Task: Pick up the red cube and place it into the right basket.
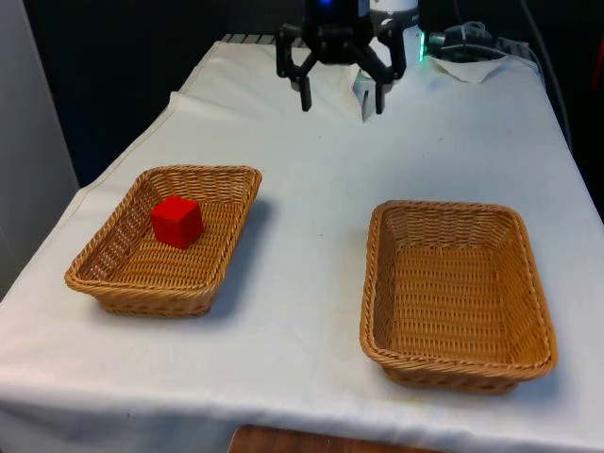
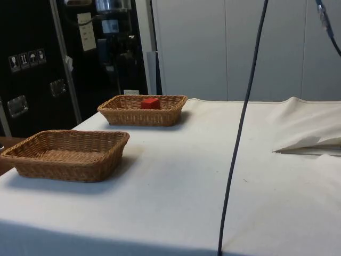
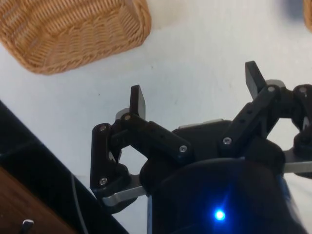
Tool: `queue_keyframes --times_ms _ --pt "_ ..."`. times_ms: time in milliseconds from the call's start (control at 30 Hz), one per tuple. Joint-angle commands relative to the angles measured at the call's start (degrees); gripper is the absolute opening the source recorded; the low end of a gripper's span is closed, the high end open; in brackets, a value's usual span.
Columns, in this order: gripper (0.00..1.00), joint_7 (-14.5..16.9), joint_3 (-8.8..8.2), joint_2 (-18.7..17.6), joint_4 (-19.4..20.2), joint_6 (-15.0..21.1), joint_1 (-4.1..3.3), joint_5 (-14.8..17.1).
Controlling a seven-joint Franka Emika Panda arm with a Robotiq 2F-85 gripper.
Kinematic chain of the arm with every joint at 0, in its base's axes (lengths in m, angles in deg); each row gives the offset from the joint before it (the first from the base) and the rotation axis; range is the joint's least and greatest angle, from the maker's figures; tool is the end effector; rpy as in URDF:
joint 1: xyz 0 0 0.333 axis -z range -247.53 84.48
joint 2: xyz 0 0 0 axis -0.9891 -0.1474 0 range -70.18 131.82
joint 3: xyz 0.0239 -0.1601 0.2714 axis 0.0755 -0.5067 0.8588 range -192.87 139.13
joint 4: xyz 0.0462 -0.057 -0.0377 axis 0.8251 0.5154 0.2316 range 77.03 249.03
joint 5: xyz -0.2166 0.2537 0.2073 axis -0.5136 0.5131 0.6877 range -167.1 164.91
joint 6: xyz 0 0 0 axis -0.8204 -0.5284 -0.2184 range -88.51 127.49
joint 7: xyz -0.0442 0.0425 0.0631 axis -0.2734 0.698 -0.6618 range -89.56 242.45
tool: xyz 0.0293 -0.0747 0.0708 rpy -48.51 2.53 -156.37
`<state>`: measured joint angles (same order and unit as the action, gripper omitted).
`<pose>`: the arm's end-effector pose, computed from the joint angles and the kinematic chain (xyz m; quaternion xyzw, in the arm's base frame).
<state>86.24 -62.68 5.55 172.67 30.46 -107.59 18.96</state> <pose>0.6454 -0.0537 0.3605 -0.9976 0.0635 0.0075 0.0282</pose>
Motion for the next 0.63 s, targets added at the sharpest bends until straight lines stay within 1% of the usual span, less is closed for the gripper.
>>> queue_keyframes --times_ms 0,233,267,300,467,567,600 --pt "1.0 -0.1 0.17 1.0 1.3 0.7 -0.34 0.1" --pt "1.0 0.3 1.89 3.3 4.4 0.8 0.06 0.9" --pt "1.0 0.1 1.83 2.6 3.7 0.1 0.17 0.3" --pt "1.0 0.3 2.06 3.5 4.8 0.9 0.06 0.9" --pt "1.0 0.5 3.27 4.8 6.3 0.7 0.11 0.7" --pt "1.0 0.7 3.55 4.9 6.4 0.7 0.23 0.6" --pt "1.0 0.5 3.55 4.6 6.1 0.2 0.34 0.5"
